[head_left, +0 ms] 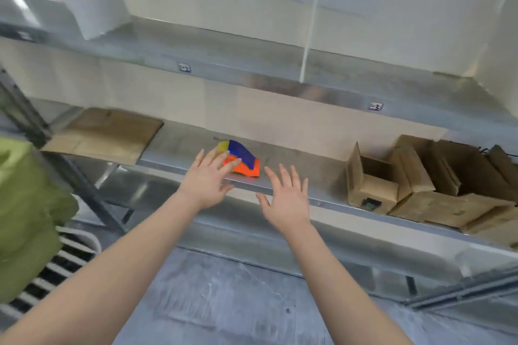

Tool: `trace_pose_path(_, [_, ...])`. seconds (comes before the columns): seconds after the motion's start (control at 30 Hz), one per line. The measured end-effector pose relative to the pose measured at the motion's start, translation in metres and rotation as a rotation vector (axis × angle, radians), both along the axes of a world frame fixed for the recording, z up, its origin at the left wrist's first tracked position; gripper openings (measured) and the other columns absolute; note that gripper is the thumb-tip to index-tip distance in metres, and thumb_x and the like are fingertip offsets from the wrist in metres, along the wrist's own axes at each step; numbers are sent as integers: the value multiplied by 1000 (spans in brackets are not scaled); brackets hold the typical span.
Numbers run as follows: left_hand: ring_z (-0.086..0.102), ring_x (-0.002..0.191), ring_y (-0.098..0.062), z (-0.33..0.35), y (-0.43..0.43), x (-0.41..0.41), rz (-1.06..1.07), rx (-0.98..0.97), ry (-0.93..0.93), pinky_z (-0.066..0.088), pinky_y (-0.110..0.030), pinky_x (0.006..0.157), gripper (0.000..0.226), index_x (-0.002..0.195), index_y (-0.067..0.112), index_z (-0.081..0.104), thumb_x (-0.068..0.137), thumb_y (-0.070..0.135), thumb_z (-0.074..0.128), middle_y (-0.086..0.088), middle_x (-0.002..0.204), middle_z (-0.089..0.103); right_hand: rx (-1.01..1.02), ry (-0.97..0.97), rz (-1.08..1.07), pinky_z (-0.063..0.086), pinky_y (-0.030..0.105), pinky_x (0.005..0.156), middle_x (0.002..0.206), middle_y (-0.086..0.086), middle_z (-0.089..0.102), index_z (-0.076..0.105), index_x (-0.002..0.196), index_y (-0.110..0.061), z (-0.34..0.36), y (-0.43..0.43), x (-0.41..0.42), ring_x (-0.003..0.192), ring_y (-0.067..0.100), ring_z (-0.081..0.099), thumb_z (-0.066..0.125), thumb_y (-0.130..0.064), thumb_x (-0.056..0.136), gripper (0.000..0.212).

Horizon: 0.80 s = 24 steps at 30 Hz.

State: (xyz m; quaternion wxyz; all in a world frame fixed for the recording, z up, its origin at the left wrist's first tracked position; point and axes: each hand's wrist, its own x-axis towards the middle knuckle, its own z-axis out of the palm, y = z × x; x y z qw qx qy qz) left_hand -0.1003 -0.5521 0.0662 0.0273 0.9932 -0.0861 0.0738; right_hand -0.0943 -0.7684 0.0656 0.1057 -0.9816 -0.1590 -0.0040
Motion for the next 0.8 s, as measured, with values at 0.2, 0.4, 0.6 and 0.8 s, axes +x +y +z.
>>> trace_pose_path(0.2, [8,148,-26,1,167,-38,128,58,52,1,-46,120,66,152,38,12,95,51,44,0,160,16,67,16,98,5,54,120,162,3,16,21,153,-34,-9,170,-12,150,28,6,44,-53,95,65])
trace_pose_path(0.4, [12,147,-26,4,321,-63,187,138,133,6,-44,120,71,152,37,10,93,52,47,-2,160,17,84,59,164,8,54,119,162,3,16,19,153,-34,-11,310,-12,150,27,6,42,-52,95,65])
trace_pose_path(0.6, [12,146,-25,-14,424,-54,320,59,194,9,-41,120,70,152,36,9,95,52,45,0,160,17,80,106,229,9,53,120,162,2,15,18,154,-34,-24,411,18,150,26,6,41,-51,96,64])
trace_pose_path(0.8, [14,146,-22,-43,502,-5,335,-7,282,13,-38,120,66,152,36,12,96,52,42,0,160,16,51,203,187,11,52,120,163,0,12,13,154,-36,-58,474,83,150,26,7,41,-49,97,65])
